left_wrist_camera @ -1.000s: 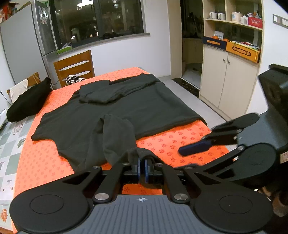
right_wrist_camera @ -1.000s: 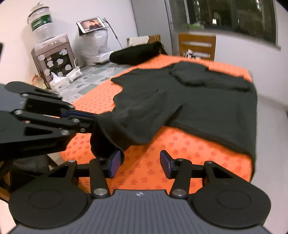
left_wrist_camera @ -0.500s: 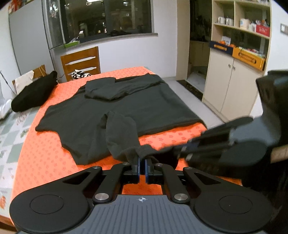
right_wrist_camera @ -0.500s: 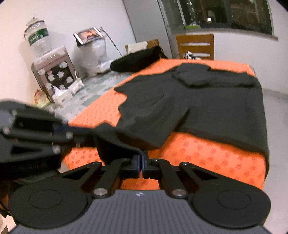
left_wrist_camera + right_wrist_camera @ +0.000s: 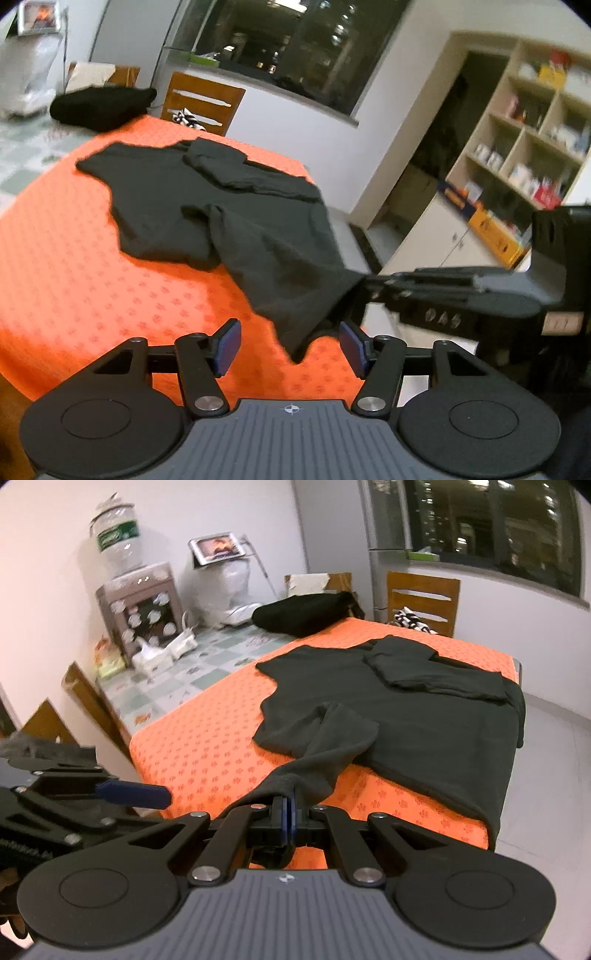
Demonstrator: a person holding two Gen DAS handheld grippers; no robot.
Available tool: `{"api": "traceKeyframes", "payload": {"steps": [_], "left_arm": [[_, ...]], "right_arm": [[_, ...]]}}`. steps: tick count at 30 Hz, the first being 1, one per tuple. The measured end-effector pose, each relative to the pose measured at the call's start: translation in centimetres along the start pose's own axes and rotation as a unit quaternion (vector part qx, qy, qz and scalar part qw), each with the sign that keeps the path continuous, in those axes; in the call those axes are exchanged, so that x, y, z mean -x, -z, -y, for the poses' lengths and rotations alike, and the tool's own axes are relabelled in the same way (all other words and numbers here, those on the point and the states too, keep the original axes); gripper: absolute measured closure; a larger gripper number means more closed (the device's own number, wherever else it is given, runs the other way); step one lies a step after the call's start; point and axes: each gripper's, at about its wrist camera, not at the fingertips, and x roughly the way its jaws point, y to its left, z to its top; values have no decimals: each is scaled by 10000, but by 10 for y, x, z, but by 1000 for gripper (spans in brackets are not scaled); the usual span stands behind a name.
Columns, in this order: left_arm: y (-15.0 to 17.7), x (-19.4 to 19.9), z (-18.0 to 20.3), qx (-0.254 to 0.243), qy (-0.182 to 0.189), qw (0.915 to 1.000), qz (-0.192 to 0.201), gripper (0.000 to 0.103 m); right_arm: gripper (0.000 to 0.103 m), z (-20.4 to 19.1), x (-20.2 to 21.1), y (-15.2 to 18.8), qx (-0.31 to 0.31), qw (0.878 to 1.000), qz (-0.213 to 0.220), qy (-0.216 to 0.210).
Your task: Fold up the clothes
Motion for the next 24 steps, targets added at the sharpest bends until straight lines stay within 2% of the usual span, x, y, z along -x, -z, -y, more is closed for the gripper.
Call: {"api": "traceKeyframes", "payload": {"steps": [3, 5, 13, 15, 17, 19, 21, 24], "left_arm": [[5, -6, 8, -55, -204, 9998, 9, 41], [9, -4, 9, 132, -218, 9995, 162, 41], [19, -2, 9, 800, -692, 9940, 269, 42], [25, -1, 12, 919, -674, 9932, 236, 42], [31, 10, 16, 955, -858, 9911, 364, 42], [37, 21, 20, 985, -1056, 9882, 504, 52], [44, 32, 23, 1015, -1253, 9848, 644, 68], [52, 63, 35, 747, -1494, 9822, 856, 82]], "right_arm": [[100, -9, 7, 0, 217, 9997, -70, -1], [100, -14, 11, -1, 277, 9996, -98, -24], [100, -34, 34, 5, 371, 9993, -34, -19], [100, -40, 44, 6, 376, 9993, 29, -78], [100, -46, 55, 7, 380, 9991, 92, -137], [100, -52, 67, 9, 367, 9989, 167, -219], [100, -60, 81, 13, 325, 9987, 269, -275], [100, -72, 104, 24, 241, 9983, 422, -322]]}}
